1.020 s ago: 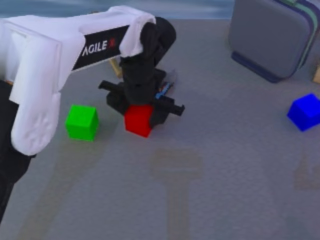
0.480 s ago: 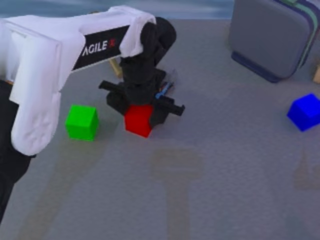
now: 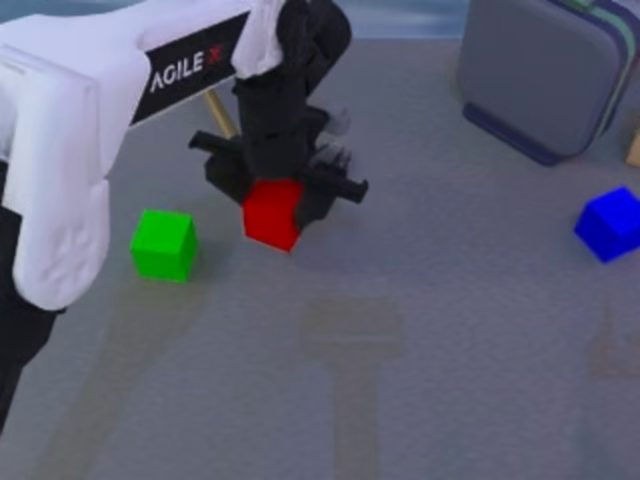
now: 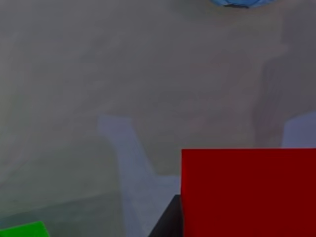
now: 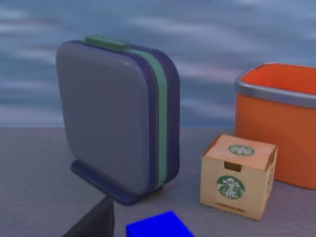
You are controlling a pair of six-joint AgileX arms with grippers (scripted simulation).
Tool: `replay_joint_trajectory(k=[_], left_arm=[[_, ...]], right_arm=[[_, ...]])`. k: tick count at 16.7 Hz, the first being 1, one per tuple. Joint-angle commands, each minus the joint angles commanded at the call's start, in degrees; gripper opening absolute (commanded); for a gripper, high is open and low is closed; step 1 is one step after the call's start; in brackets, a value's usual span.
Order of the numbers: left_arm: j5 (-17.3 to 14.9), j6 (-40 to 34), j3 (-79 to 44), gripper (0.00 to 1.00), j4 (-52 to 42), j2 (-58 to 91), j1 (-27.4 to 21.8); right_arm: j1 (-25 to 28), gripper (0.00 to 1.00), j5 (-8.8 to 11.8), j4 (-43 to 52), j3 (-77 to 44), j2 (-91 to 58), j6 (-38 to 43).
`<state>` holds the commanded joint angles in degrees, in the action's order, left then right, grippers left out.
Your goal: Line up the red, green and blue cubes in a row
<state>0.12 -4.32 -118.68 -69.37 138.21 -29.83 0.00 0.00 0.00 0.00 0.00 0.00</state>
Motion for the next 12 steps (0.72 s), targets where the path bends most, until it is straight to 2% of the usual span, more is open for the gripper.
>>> replay_joint_trajectory(k=[3, 8, 12], left_arm=[[-0.28, 0.06, -3.99, 0.00, -5.01, -0.96, 0.32], [-0.27, 0.04, -4.30, 0.00, -5.40, -1.11, 0.01], [0.06, -5.56, 2.12, 0.00, -3.17, -6.33, -0.86]], right_arm=[[0.00, 1.00, 0.00, 0.00, 0.00, 0.00, 0.00], [0.00, 1.00, 0.00, 0.00, 0.00, 0.00, 0.00], [0.00, 1.00, 0.00, 0.00, 0.00, 0.00, 0.00]])
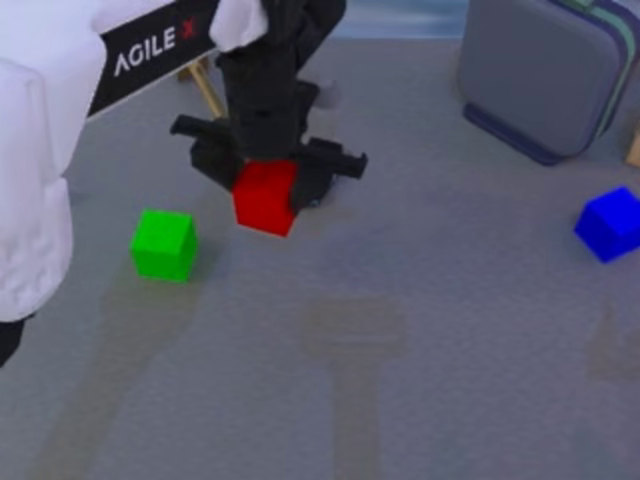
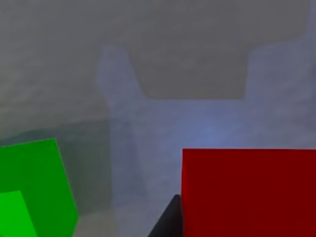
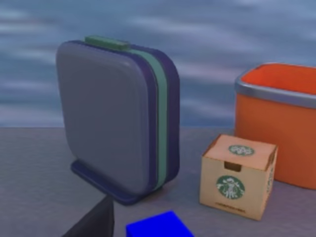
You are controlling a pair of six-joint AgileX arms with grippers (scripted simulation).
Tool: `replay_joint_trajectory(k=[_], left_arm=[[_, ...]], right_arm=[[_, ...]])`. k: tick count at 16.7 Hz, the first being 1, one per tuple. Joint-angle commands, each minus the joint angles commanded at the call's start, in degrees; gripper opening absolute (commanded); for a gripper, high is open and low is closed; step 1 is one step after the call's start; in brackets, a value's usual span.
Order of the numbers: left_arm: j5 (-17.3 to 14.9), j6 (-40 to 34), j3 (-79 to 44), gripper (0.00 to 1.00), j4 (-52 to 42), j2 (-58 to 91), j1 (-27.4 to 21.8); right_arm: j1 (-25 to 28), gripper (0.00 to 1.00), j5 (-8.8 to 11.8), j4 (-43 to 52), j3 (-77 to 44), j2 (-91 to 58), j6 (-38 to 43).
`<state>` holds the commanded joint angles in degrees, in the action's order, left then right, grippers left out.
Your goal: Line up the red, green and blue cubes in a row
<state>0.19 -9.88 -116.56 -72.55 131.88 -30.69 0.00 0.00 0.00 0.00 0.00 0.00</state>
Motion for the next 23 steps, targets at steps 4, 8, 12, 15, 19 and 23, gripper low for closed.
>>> replay_joint_trajectory(k=[4, 8, 12, 15, 19, 23], left_arm=[[0.14, -10.37, 13.65, 0.00, 3.56, -8.99, -1.73], [-0.01, -20.83, 26.76, 0.00, 7.05, -17.84, -3.63], [-0.06, -24.74, 30.74, 0.00, 8.54, -21.41, -4.41], [-0.04, -24.57, 30.63, 0.00, 8.39, -21.18, -4.09], [0.35, -24.68, 33.58, 0.00, 12.70, -20.05, -4.05], [0.03, -24.69, 39.44, 0.00, 21.62, -17.35, -4.32]], right_arm=[[0.00, 1.00, 0.00, 0.00, 0.00, 0.00, 0.00], [0.00, 1.00, 0.00, 0.00, 0.00, 0.00, 0.00], [0.00, 1.00, 0.00, 0.00, 0.00, 0.00, 0.00], [0.00, 1.00, 0.00, 0.00, 0.00, 0.00, 0.00], [0.00, 1.00, 0.00, 0.00, 0.00, 0.00, 0.00], [0.00, 1.00, 0.00, 0.00, 0.00, 0.00, 0.00]])
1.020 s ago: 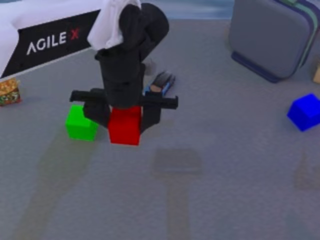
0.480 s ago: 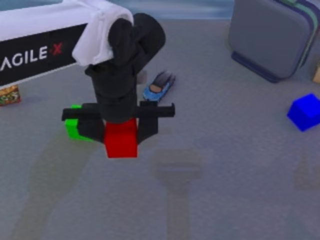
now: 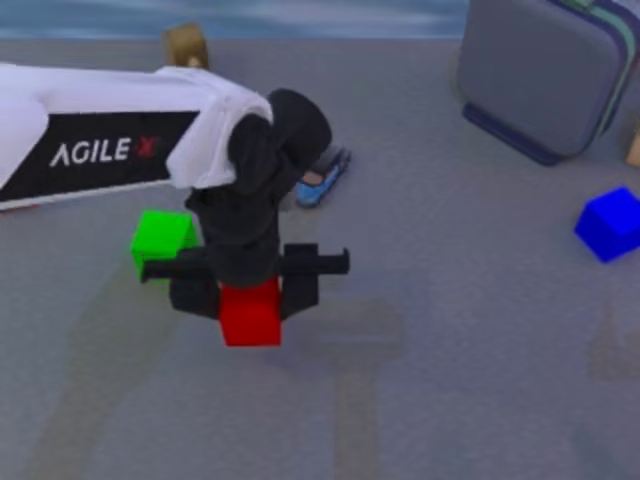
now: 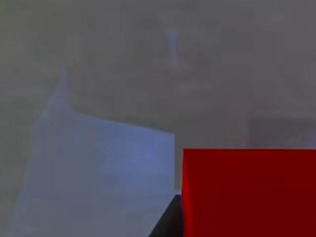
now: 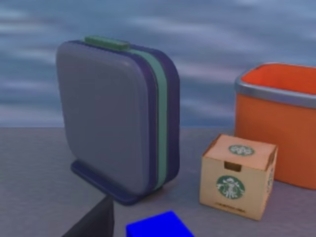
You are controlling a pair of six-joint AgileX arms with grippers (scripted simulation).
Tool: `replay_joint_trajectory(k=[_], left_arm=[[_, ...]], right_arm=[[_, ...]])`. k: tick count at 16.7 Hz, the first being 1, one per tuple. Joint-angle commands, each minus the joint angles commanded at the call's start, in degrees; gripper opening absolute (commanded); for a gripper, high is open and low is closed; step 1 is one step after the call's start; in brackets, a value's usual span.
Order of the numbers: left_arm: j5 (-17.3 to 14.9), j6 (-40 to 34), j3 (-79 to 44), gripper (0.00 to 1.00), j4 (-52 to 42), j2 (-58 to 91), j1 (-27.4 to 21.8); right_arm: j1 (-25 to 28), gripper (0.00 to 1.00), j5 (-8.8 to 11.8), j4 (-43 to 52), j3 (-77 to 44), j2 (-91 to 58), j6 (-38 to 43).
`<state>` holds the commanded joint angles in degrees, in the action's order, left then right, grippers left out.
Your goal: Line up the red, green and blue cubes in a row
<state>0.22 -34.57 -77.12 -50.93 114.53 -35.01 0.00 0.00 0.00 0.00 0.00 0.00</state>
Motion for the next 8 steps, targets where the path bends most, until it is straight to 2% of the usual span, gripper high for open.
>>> replay_joint_trajectory(k=[5, 8], left_arm=[[-0.12, 0.00, 1.33, 0.00, 1.64, 0.65, -0.11], [-0.12, 0.00, 1.33, 0.23, 1.64, 0.65, -0.11]], right_arm=[[0.00, 1.00, 0.00, 0.00, 0.00, 0.00, 0.00], [0.00, 1.00, 0.00, 0.00, 0.00, 0.00, 0.00]])
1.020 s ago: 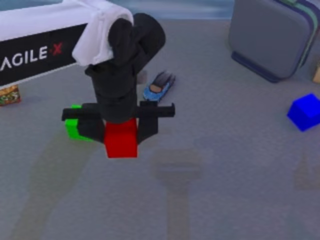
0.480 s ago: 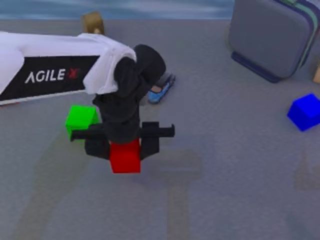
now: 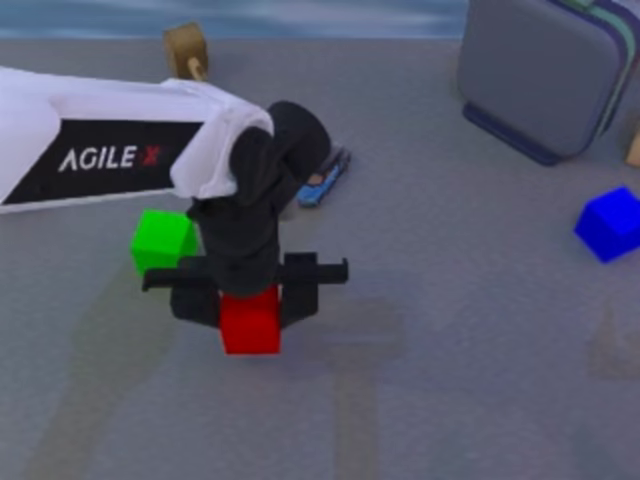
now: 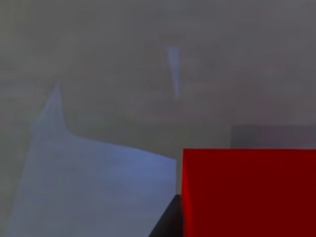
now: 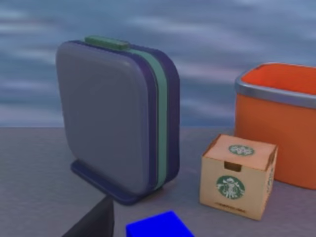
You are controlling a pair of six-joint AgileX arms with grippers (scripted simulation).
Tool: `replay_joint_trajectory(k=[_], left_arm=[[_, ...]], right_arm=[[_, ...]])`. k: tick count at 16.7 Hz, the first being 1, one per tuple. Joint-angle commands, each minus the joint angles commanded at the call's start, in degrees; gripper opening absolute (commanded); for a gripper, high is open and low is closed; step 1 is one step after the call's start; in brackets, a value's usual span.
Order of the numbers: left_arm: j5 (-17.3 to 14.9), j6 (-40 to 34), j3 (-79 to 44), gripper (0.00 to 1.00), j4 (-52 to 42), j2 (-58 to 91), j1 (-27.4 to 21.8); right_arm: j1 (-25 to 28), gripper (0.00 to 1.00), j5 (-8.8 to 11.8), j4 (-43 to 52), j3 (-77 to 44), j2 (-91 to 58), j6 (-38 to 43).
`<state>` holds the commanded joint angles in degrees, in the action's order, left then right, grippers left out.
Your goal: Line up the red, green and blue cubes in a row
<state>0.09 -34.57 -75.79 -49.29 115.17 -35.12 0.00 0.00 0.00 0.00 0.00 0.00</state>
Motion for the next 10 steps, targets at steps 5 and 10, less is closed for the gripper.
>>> replay_joint_trajectory(k=[5, 10], left_arm=[[0.00, 0.00, 0.00, 0.60, 0.00, 0.00, 0.00], [0.00, 0.00, 0.00, 0.98, 0.00, 0.00, 0.00]], right_arm=[[0.00, 1.00, 0.00, 0.00, 0.00, 0.00, 0.00], [0.00, 1.00, 0.00, 0.00, 0.00, 0.00, 0.00]])
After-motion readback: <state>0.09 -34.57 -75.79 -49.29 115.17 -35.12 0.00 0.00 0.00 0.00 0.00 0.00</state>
